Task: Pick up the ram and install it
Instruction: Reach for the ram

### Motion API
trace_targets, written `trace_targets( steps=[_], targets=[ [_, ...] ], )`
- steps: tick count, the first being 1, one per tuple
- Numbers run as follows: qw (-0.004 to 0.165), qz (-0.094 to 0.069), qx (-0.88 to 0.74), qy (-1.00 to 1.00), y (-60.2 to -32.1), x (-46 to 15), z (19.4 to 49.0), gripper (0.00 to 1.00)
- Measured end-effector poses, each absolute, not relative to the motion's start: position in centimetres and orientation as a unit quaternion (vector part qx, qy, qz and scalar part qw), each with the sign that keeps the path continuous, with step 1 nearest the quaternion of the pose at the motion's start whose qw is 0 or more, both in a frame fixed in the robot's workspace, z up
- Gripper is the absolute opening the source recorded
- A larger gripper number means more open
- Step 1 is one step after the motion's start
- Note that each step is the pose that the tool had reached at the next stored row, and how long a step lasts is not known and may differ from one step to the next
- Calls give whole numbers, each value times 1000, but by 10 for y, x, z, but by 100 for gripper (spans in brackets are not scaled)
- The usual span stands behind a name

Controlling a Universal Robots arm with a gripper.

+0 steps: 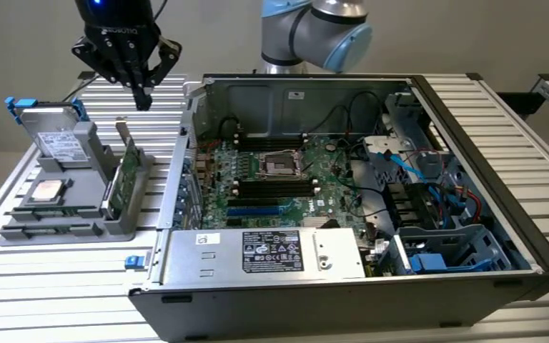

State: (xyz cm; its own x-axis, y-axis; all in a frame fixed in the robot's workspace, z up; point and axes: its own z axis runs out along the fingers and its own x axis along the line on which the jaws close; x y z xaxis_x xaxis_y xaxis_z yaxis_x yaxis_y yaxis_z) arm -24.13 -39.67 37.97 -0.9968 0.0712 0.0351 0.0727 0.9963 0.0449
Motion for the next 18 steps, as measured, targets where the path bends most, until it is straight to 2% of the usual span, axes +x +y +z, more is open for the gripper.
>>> trace_targets(
  steps=[18],
  targets=[
    [19,-23,-36,-999,-395,-323,361,10]
  ],
)
